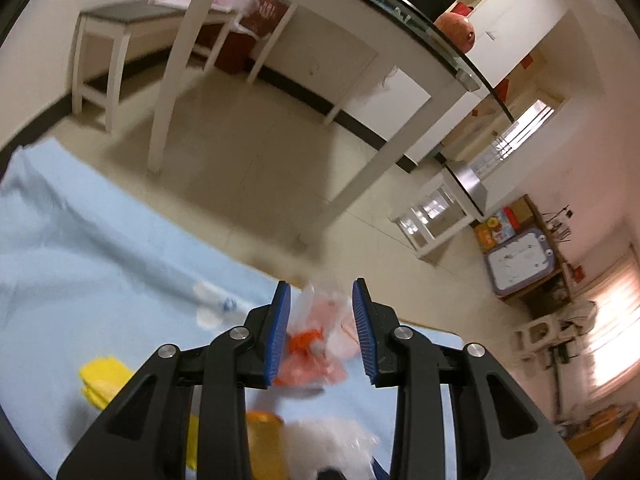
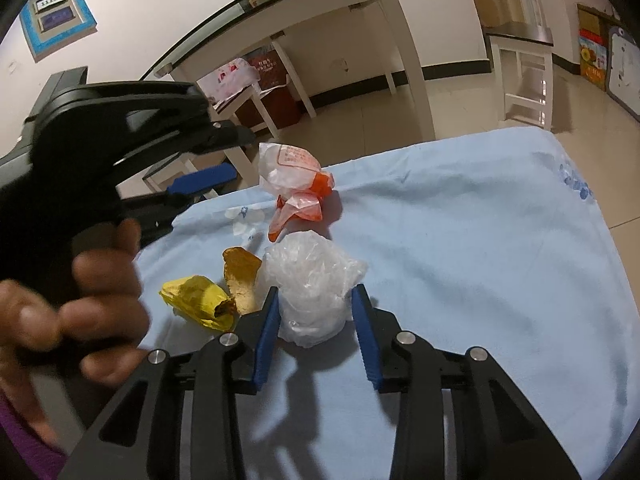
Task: Collect trash
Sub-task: 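Grasp the orange-red plastic bag with the left tool while the right tool grasps the clear bag, then lift the orange-red bag and clear bag with both tools toward the pink bucket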
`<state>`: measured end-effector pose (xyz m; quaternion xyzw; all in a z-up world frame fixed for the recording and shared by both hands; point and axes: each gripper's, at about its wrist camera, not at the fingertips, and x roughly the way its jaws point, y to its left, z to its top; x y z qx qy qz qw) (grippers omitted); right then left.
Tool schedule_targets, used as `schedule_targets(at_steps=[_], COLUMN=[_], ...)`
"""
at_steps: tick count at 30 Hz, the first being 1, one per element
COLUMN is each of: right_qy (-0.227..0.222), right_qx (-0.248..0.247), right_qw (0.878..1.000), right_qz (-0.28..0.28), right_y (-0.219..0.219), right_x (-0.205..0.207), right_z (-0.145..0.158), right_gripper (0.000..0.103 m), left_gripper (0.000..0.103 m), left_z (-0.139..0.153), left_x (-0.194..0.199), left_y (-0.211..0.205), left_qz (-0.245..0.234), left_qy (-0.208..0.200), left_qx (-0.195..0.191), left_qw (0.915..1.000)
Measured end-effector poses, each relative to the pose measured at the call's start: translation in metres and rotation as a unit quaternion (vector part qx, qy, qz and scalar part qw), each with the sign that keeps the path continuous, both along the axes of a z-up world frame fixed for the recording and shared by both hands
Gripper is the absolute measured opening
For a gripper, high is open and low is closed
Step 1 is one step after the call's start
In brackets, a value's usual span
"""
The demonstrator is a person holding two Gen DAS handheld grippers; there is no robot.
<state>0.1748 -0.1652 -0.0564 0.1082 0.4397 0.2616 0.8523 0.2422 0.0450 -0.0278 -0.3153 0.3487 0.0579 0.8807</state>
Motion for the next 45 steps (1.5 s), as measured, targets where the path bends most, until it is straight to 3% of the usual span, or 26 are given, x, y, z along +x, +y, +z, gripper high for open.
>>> schedule_targets(at_steps=[7,15,20,27,31,33,38,39,43,45], right_qy=[0.010,0.013,0.018,0.022,0.022,0.022,0.018,0.018,0.021,0.022], right_qx=[0.005,0.000,0.000,-0.002,-0.001,0.000,0.008,0.008,0.014,0.016], right_qw=[1.000,1.000,1.000,1.000,1.000,1.000,1.000,1.000,1.000,1.000], right_qz=[0.002,0.003,0.003,0.005,0.006,0.008,0.013,0.013,0.013,0.012], right_y=[-0.001,-0.001,-0.001,0.000,-0.001,-0.001,-0.003,-0.003,-0.005,-0.007], right_x=[0.004,0.007,0.007,0.008,0.008,0.008,0.008,0.007,0.007,0.008], right_z=[-0.003,-0.004,-0.006,-0.006,-0.006,-0.006,-0.003,-0.002,-0.001,-0.001], right_gripper=[0.035,0.036,0.036,0.037,0.037,0.034,0.023,0.022,0.019,0.019], left_gripper=[0.032,0.032,0.032,0.033,0.033,0.036,0.038,0.038,0.007,0.005], left_z=[-0.007,-0.017,-0.023,-0.017,-0.020,-0.030,-0.031,-0.031,-0.024,-0.020], left_x=[0.023,0.030,0.027,0.015,0.013,0.013,0.002,0.000,-0.012,-0.018], left_y=[-0.009,-0.004,-0.016,-0.027,-0.026,-0.031,-0.032,-0.030,-0.027,-0.024], left_qz=[-0.025,-0.060,-0.107,-0.148,-0.174,-0.193,-0.181,-0.176,-0.171,-0.160], left_qy=[0.015,0.028,0.041,0.052,0.074,0.096,0.068,0.064,0.041,0.040], left_qx=[0.042,0.007,0.007,0.064,0.054,0.050,0.065,0.062,0.057,0.057], left_qw=[0.9987,0.9978,0.9934,0.9856,0.9806,0.9752,0.9790,0.9803,0.9828,0.9846])
